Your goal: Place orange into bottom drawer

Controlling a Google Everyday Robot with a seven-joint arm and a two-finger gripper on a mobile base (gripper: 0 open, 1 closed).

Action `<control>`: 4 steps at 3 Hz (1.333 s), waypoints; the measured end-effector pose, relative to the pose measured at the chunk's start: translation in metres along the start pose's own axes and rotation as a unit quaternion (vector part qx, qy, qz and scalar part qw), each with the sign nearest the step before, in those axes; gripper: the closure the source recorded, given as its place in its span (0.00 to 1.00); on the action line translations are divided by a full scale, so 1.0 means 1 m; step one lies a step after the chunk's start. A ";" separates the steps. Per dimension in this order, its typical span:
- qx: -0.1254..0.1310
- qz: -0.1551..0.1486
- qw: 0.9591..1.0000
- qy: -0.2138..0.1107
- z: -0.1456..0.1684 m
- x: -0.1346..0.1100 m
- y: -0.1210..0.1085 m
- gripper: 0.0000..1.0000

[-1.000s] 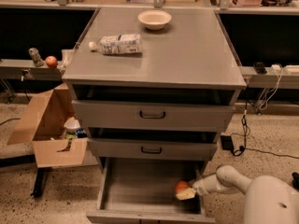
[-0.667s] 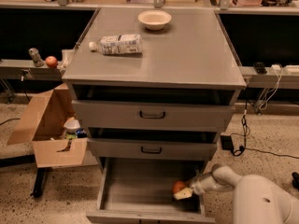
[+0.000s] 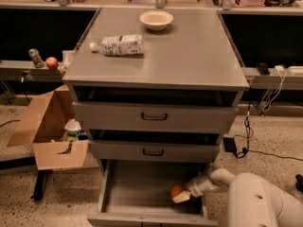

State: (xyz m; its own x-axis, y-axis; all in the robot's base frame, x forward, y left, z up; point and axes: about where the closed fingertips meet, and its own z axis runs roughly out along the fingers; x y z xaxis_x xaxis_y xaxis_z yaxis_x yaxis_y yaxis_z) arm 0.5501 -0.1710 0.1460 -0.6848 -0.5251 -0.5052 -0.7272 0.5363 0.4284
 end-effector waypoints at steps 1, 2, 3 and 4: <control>-0.001 -0.004 1.000 0.005 0.006 -0.002 0.006 0.74; -0.004 -0.005 1.000 0.007 0.008 -0.002 0.007 0.43; -0.006 -0.006 1.000 0.008 0.010 -0.002 0.008 0.20; -0.010 -0.013 1.000 0.006 0.008 -0.005 0.010 0.00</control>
Offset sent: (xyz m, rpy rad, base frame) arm -0.0036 0.0138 -0.0013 -0.0098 0.0076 0.0258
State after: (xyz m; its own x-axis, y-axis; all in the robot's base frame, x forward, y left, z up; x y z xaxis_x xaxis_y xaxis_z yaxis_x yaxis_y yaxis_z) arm 0.5465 -0.1573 0.1471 -0.6657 -0.5470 -0.5076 -0.7458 0.5086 0.4302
